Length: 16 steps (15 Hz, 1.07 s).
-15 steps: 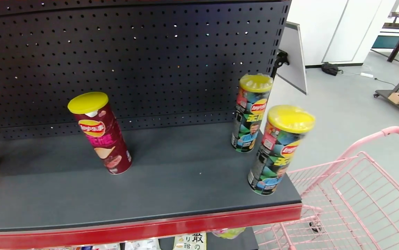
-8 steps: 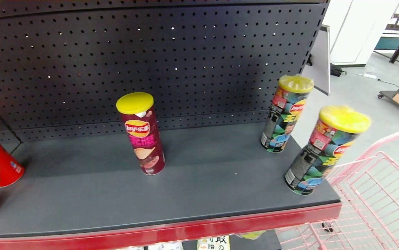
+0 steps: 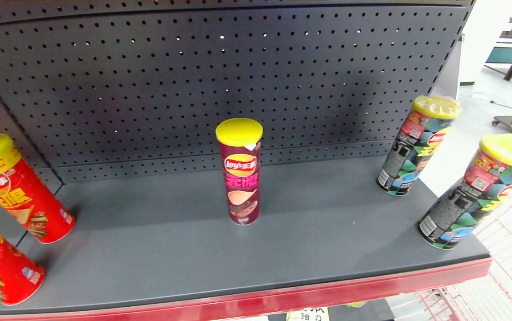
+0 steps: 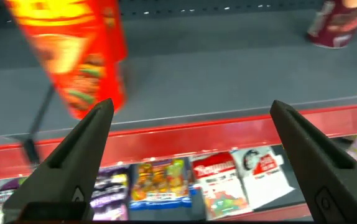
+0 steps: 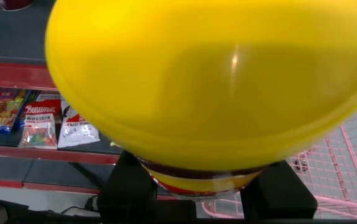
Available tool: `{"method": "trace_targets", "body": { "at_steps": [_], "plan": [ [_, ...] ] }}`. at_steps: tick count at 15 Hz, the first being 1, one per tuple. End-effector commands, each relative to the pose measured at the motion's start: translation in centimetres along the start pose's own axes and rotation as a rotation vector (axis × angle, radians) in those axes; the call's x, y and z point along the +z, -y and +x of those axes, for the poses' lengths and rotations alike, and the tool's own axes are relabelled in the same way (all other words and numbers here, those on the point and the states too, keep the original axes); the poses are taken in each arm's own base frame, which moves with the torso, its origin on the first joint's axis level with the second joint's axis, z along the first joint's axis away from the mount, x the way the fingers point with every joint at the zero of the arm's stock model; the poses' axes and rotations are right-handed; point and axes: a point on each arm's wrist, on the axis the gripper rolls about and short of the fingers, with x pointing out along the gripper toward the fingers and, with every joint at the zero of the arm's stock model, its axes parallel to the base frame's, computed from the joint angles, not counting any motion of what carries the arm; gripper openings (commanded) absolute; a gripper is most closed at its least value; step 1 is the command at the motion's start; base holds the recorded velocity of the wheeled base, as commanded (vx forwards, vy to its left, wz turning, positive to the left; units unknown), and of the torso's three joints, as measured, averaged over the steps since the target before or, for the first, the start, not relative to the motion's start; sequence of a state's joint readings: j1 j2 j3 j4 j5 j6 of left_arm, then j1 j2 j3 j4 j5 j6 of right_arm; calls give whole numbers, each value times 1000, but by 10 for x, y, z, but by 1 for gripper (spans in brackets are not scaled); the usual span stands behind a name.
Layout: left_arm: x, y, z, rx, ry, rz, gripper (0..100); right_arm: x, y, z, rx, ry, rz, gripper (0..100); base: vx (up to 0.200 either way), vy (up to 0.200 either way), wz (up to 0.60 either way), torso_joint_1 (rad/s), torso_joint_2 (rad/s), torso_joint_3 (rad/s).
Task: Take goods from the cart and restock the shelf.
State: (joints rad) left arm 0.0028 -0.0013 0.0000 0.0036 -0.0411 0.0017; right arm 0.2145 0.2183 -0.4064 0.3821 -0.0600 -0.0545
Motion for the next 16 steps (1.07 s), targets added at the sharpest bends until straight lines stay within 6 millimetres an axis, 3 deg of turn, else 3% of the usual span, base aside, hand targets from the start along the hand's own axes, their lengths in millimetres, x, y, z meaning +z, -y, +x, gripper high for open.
{"method": "trace_targets", "body": {
  "at_steps": [1, 6, 10, 14, 15, 16],
  "plan": [
    [0, 0, 0, 0, -1, 0, 100, 0, 0, 0, 1, -2, -1, 0, 0, 200, 0, -2, 2, 2],
    [0, 0, 0, 0, -1, -2, 100, 5, 1, 0, 50, 10, -10, 0, 0, 0, 0, 0, 0, 0],
    [1, 0, 2, -16, -25, 25, 100, 52, -1, 25, 237, 40, -27, 0, 0, 0, 0, 0, 0, 0],
    [5, 0, 6, -124, -71, 71, 100, 73, -8, 53, 323, 2, -34, 0, 0, 0, 0, 0, 0, 0],
    [46, 1, 8, -173, -36, 51, 100, 73, -9, 56, 344, -7, -35, 0, 0, 0, 0, 0, 0, 0],
    [103, 2, 29, -197, -64, -25, 100, 72, -10, 57, 358, -15, -35, 0, 0, 0, 0, 0, 0, 0]
  ]
}}
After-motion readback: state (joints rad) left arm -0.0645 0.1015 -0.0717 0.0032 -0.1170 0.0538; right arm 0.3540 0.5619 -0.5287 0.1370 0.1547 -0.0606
